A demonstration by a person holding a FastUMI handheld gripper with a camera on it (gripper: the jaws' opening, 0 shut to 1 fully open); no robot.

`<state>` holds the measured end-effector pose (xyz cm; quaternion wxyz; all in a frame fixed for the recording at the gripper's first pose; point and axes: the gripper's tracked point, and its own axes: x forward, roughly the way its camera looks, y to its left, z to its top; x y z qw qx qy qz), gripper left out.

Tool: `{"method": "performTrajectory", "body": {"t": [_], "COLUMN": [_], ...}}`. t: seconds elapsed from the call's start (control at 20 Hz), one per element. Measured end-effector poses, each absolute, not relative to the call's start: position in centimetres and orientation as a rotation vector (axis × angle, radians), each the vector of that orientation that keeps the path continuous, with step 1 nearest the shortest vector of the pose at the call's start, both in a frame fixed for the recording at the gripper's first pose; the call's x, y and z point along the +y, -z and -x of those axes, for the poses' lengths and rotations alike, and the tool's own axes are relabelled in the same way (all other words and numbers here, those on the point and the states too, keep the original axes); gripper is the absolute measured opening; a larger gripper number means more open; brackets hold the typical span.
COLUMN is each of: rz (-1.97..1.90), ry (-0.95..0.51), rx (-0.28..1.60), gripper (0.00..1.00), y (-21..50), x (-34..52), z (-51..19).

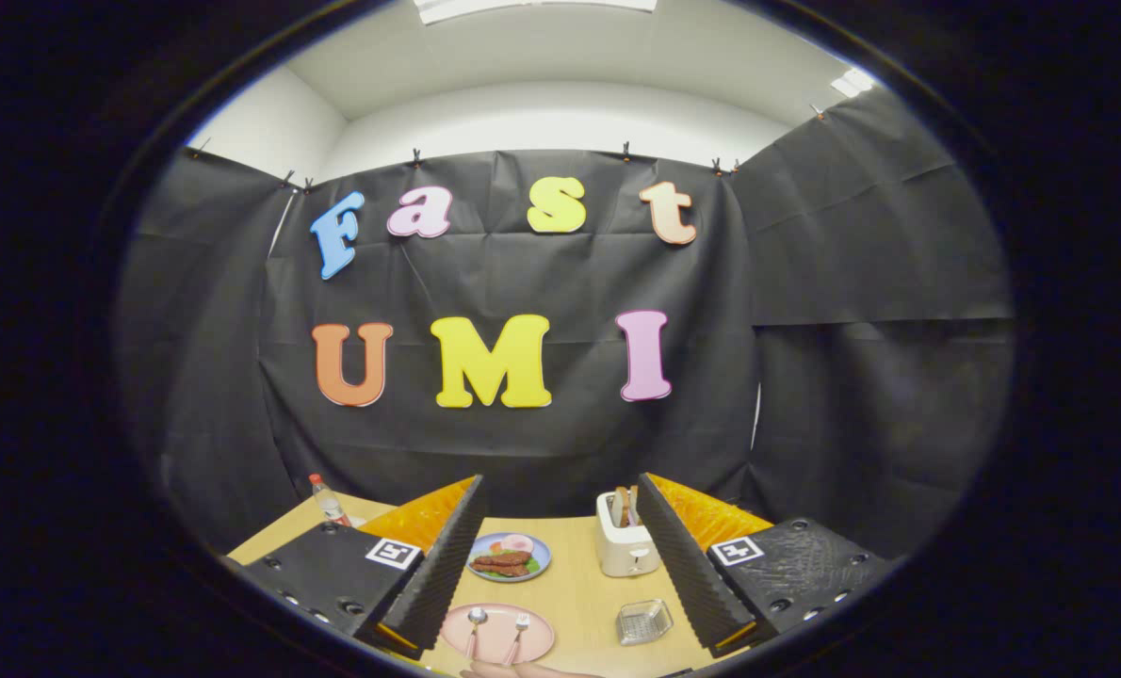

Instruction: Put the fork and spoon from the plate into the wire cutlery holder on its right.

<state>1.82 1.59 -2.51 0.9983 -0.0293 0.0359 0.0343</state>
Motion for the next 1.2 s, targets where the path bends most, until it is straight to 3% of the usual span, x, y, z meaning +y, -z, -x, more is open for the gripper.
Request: {"method": "performTrajectory", "body": {"t": [0.35,0.8,1.2], "rz": [0.073,0.102,0.139], "ry": [-0.109,-0.147,-0.096], "rx": [0.154,0.436,0.712], "gripper": [0.96,0.96,0.96], "y": [7.6,23.9,37.2], "x": [2.5,6.0,7.1], "z": [-3.3,-7.1,-8.7]}}
